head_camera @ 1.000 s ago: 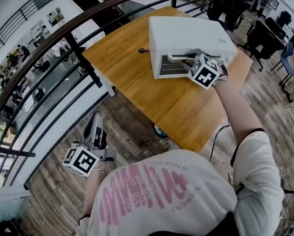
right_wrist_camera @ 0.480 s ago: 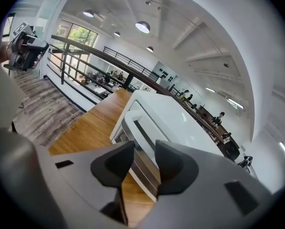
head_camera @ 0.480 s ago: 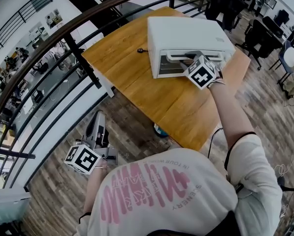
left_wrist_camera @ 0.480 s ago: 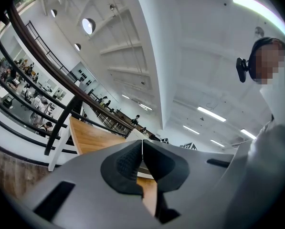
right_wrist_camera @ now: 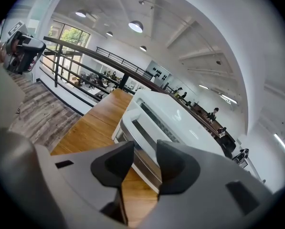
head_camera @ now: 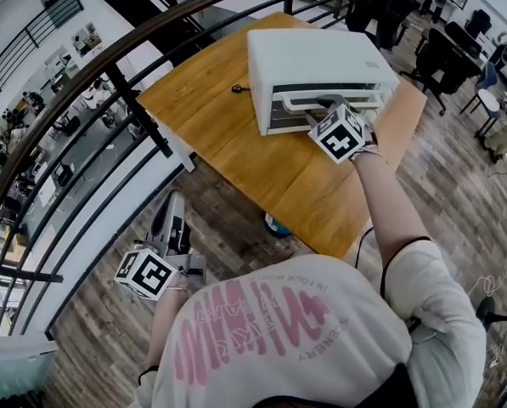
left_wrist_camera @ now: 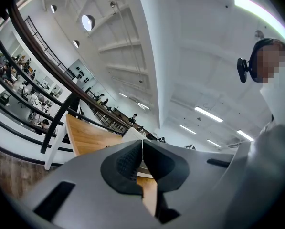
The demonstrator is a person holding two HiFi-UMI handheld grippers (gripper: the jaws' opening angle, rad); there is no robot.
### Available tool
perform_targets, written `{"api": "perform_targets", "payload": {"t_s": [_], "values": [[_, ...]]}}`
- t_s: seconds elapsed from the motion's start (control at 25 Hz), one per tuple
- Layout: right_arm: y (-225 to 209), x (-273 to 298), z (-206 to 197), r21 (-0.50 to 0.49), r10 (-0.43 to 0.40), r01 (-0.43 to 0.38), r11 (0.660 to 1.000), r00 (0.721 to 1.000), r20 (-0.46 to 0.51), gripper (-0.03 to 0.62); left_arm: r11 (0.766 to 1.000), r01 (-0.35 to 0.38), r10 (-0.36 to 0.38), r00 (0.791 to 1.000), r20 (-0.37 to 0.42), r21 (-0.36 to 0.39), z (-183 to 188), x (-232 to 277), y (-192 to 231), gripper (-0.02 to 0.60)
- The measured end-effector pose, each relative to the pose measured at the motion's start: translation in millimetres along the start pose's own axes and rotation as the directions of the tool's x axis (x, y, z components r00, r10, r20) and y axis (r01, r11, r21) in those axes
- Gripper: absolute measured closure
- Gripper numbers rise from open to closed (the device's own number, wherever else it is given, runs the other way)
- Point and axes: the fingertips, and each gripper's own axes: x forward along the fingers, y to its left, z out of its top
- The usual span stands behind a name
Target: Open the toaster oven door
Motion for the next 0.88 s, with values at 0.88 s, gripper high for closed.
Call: {"api": "perform_targets", "payload": {"t_s": [0.88], "values": [[37,-23,-27,0.027,-0.061,0.06,0.998,0.998,0.024,0.442,0.997,0.075,-0.076,0.997,-0.031,-0.012,-7,17,-13,0.558]]}}
